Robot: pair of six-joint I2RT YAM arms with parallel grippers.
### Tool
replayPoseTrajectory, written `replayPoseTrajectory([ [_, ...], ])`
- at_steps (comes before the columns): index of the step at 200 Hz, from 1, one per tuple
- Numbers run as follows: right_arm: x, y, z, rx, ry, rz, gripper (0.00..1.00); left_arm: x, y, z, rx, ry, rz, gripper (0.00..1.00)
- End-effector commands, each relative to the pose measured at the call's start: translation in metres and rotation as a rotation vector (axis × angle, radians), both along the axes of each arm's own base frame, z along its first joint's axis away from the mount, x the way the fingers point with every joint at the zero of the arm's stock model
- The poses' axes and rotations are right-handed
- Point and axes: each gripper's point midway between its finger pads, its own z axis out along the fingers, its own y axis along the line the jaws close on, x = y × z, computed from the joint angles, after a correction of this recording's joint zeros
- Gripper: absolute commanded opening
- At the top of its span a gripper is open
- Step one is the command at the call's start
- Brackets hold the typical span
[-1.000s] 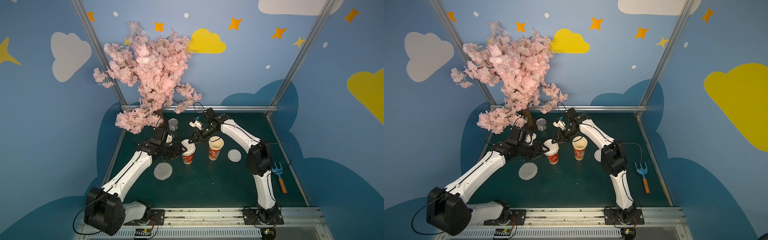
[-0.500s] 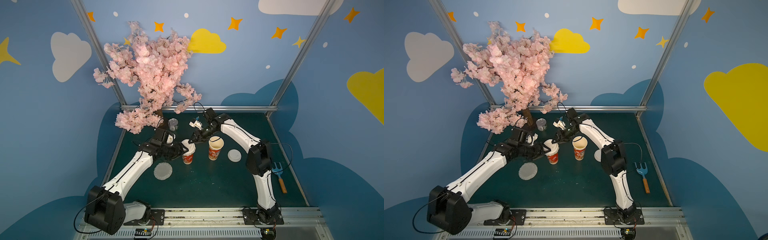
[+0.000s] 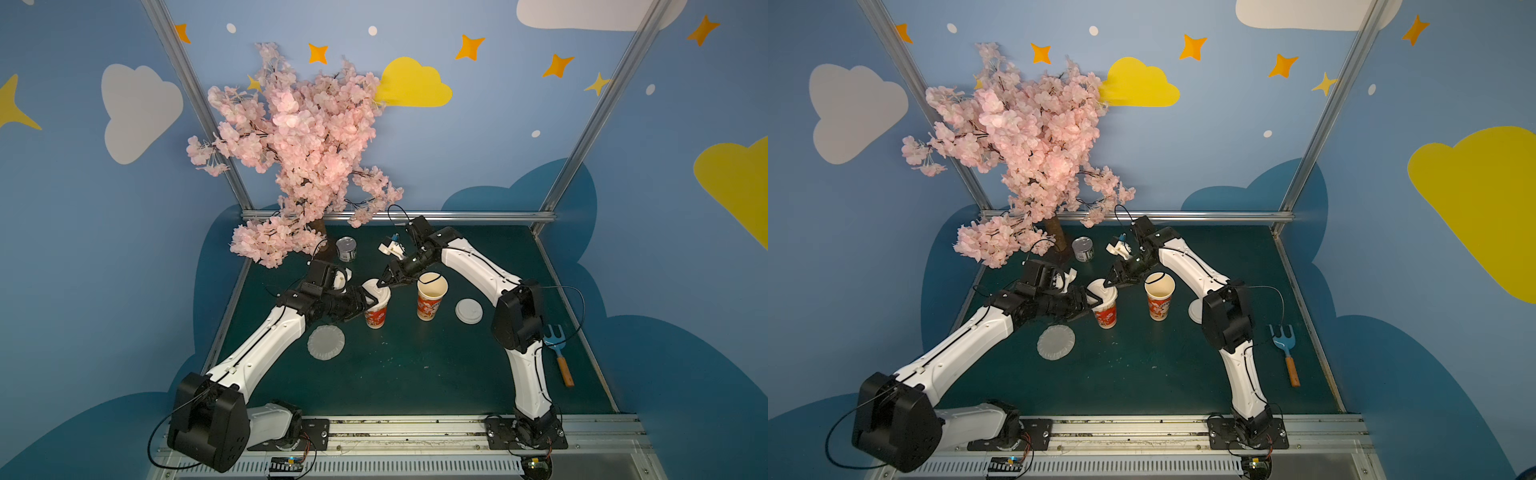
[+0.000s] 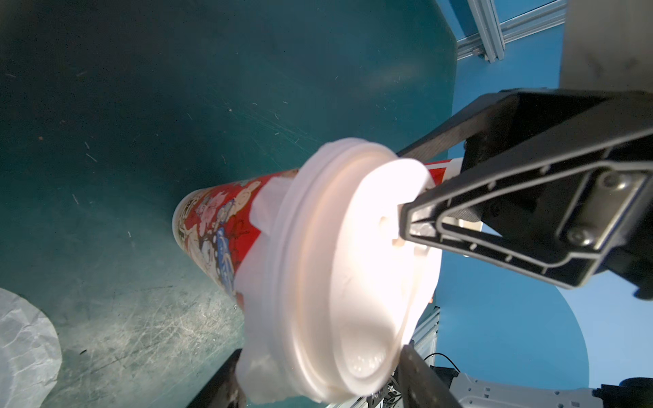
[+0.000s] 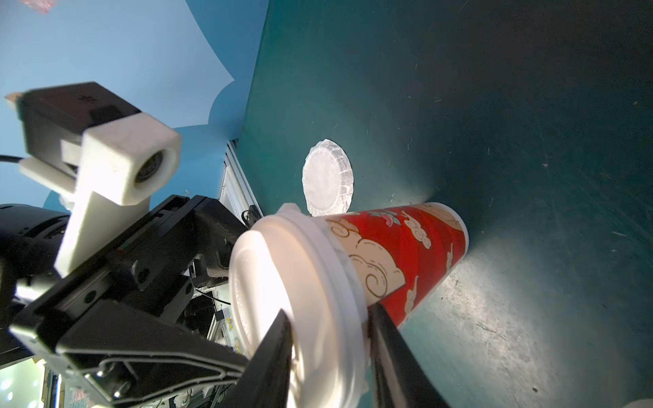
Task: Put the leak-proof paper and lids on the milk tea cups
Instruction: Secure the cup lid on the cup.
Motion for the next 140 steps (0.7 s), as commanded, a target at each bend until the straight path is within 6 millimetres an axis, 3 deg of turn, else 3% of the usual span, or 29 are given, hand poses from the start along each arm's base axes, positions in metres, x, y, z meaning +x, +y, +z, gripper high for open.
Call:
replayPoseTrajectory([
  [1, -0.002, -0.004, -0.019, -0.068, 0.02, -0.001, 0.37, -0.033, 0.033, -0.068, 0.196, 0.219, 0.051, 0.66],
  [39, -0.003, -0.003, -0.013, -0.058, 0.021, 0.0, 0.39, -0.035, 0.036, -0.073, 0.206, 0.23, 0.057, 0.66],
  [98, -0.01, -0.002, 0.017, 0.007, 0.004, 0.014, 0.5, -0.027, 0.033, -0.067, 0.196, 0.211, 0.057, 0.66],
  [122, -0.013, -0.003, 0.019, 0.011, 0.005, 0.021, 0.49, -0.025, 0.033, -0.065, 0.194, 0.206, 0.055, 0.66],
  [140, -0.014, -0.005, 0.017, 0.004, 0.01, 0.02, 0.43, -0.024, 0.032, -0.064, 0.193, 0.203, 0.054, 0.66],
])
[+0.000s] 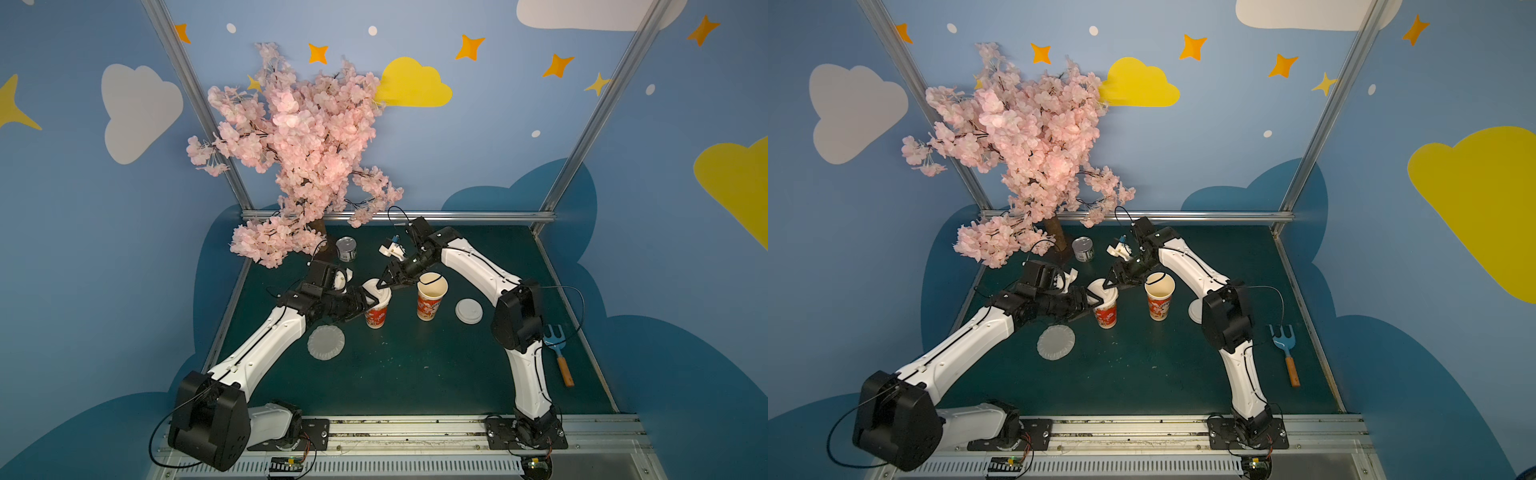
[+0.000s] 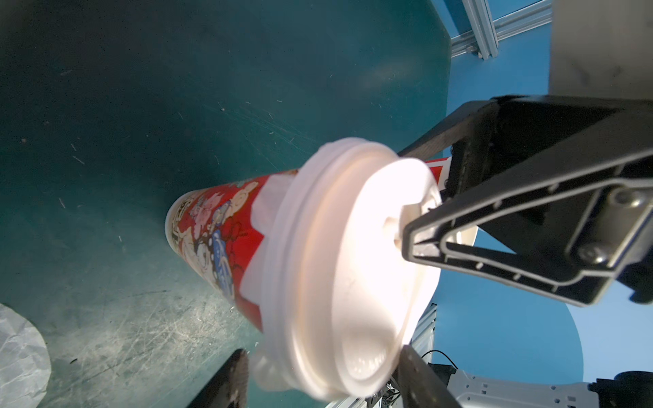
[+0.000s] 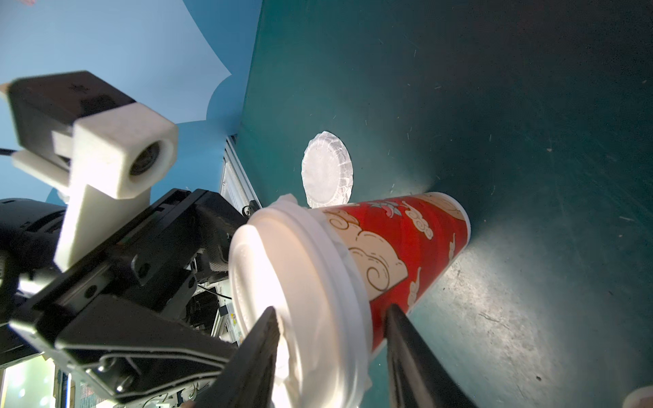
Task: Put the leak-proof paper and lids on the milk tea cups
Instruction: Secure the cup lid on the cup.
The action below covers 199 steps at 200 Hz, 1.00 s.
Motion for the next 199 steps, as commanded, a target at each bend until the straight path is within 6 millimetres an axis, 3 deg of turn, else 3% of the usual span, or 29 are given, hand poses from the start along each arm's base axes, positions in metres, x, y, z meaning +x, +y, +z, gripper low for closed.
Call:
replayPoseTrajectory([
  [1, -0.009, -0.002, 0.018, 0.019, -0.015, 0.018, 0.43, -0.026, 0.034, -0.062, 0.207, 0.204, 0.065, 0.66],
  [46, -0.008, -0.004, 0.009, -0.002, -0.009, 0.01, 0.38, -0.021, 0.035, -0.048, 0.204, 0.175, 0.07, 0.67],
  [126, -0.007, -0.004, 0.004, -0.016, -0.009, 0.007, 0.38, 0.006, 0.041, 0.007, 0.107, 0.03, 0.112, 0.69],
  [199, -0.007, -0.003, 0.002, -0.018, -0.005, 0.008, 0.37, 0.024, 0.04, 0.007, 0.089, 0.023, 0.115, 0.7],
])
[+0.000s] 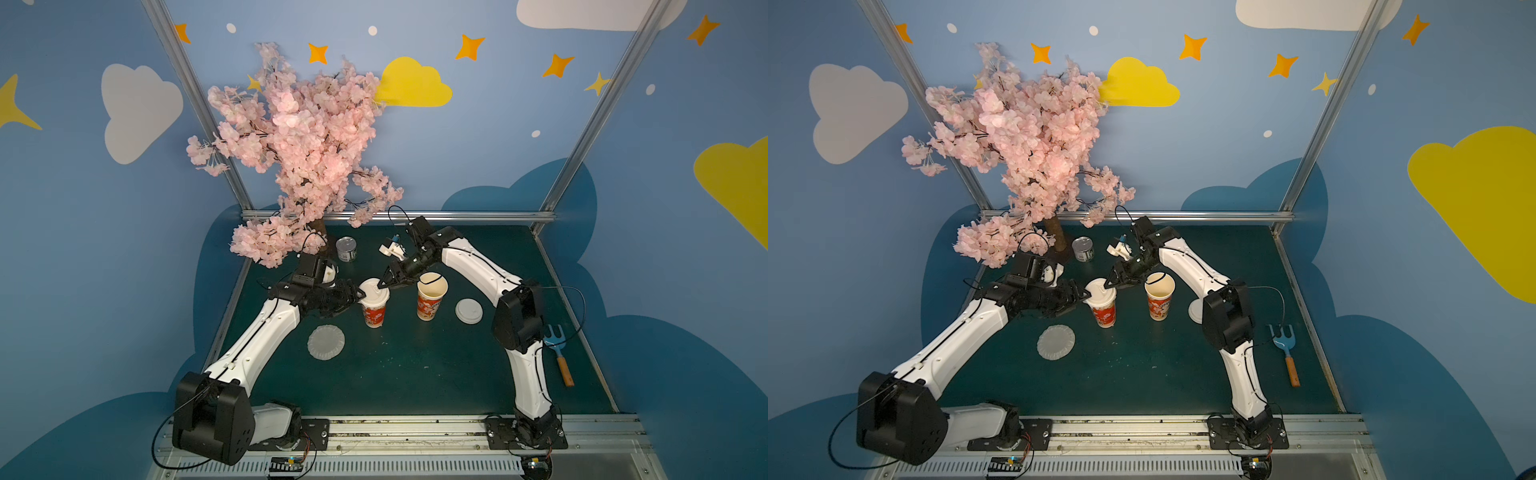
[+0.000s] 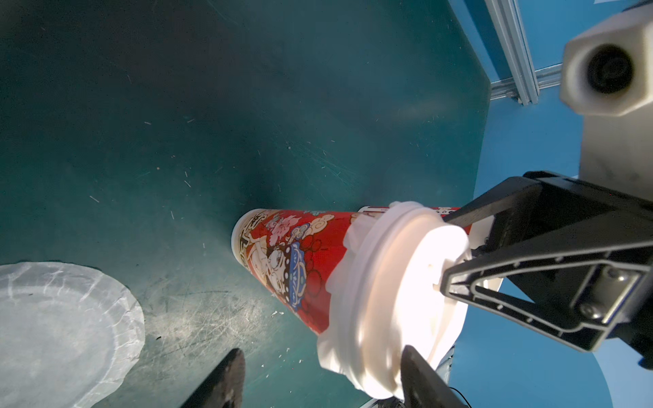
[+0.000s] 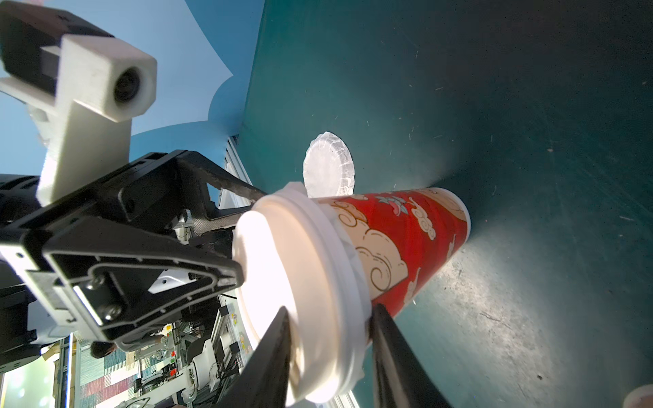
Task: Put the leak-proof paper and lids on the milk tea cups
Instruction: Secure the cup lid on the cup.
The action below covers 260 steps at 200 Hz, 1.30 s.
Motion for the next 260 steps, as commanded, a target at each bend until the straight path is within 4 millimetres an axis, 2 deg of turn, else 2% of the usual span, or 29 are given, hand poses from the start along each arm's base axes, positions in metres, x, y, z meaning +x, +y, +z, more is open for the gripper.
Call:
replayPoseTrajectory([
  [1, -0.007, -0.003, 0.001, -0.021, -0.001, 0.008, 0.37, 0.006, 0.002, 0.0, 0.011, -0.005, -0.004, 0.7],
  [41, -0.006, -0.003, 0.0, -0.023, -0.003, 0.006, 0.38, -0.004, 0.012, -0.026, 0.065, 0.066, 0.02, 0.69],
  [94, -0.006, -0.003, -0.002, -0.029, -0.003, 0.006, 0.37, -0.035, 0.027, -0.071, 0.133, 0.219, 0.042, 0.66],
  [125, -0.005, -0.004, -0.005, -0.037, 0.002, 0.004, 0.37, -0.043, 0.033, -0.083, 0.15, 0.261, 0.052, 0.66],
  [139, -0.005, -0.003, -0.005, -0.037, 0.002, 0.005, 0.37, -0.04, 0.03, -0.078, 0.13, 0.247, 0.043, 0.66],
  [153, -0.006, -0.004, -0.004, -0.034, 0.0, 0.004, 0.37, -0.032, 0.025, -0.063, 0.101, 0.202, 0.035, 0.66],
  [193, -0.007, -0.003, 0.0, -0.029, -0.008, 0.006, 0.37, -0.001, 0.003, -0.003, -0.022, 0.032, -0.016, 0.68],
  [212, -0.006, -0.003, 0.0, -0.028, -0.006, 0.005, 0.37, 0.013, -0.004, 0.016, -0.069, -0.032, -0.022, 0.69],
  [237, -0.006, -0.003, 0.0, -0.028, -0.007, 0.004, 0.37, 0.028, -0.01, 0.027, -0.1, -0.07, -0.029, 0.7],
  [260, -0.006, -0.003, 0.001, -0.029, -0.009, 0.005, 0.37, 0.036, -0.01, 0.023, -0.101, -0.063, -0.029, 0.7],
])
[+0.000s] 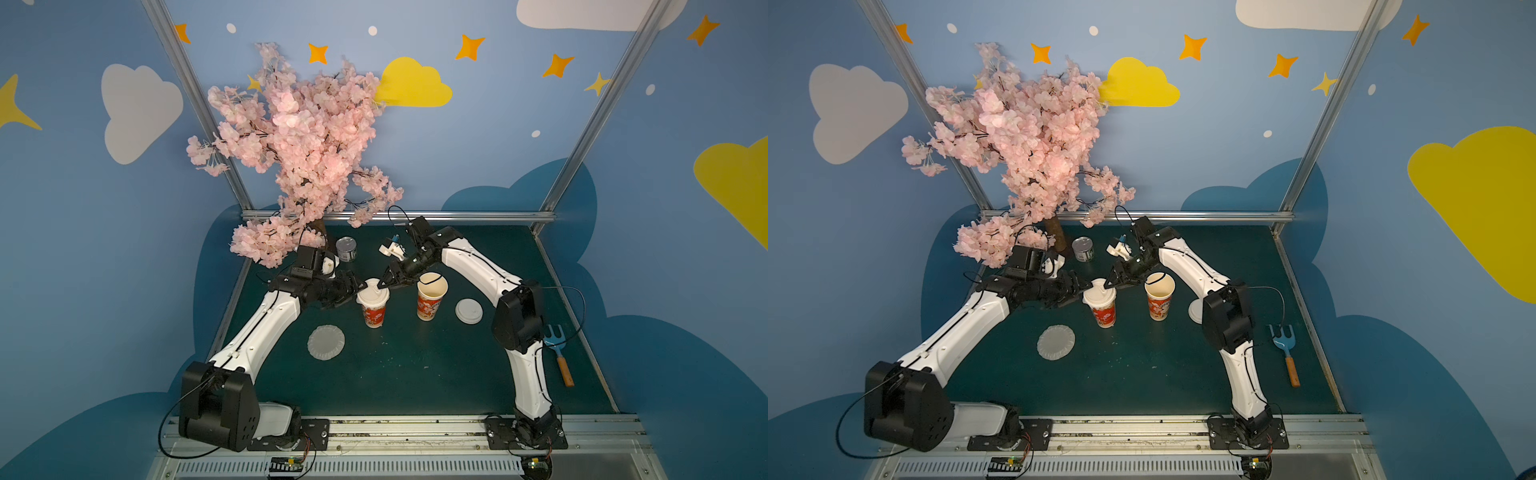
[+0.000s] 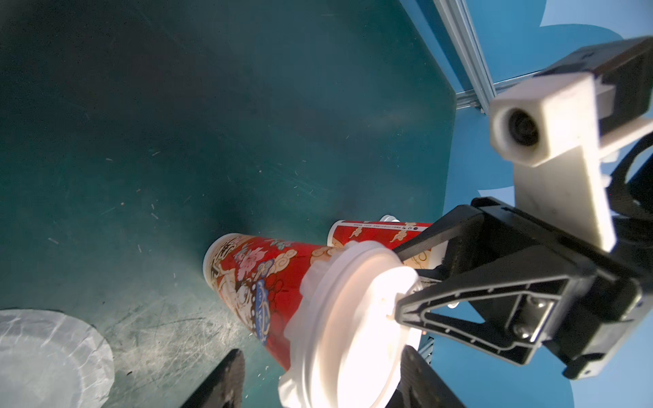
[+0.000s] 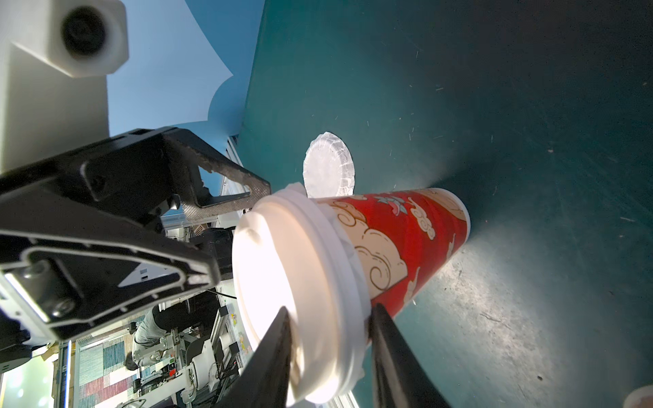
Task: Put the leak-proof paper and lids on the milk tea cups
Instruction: Secure the cup lid on the cup.
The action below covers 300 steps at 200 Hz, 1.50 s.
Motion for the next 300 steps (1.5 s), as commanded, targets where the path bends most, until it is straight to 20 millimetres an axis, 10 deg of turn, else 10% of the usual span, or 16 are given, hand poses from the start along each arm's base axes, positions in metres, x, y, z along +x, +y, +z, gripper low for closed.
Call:
replayPoseTrajectory([
  [1, -0.006, -0.003, 0.001, -0.029, -0.008, 0.004, 0.37, 0.011, -0.003, 0.005, -0.024, -0.015, -0.01, 0.7],
  [168, -0.005, -0.004, -0.007, -0.043, 0.002, 0.004, 0.37, -0.024, 0.024, -0.082, 0.106, 0.195, 0.021, 0.67],
  [300, 0.003, -0.001, 0.038, 0.044, -0.046, -0.024, 0.57, 0.001, 0.0, -0.001, 0.027, 0.03, -0.043, 0.72],
])
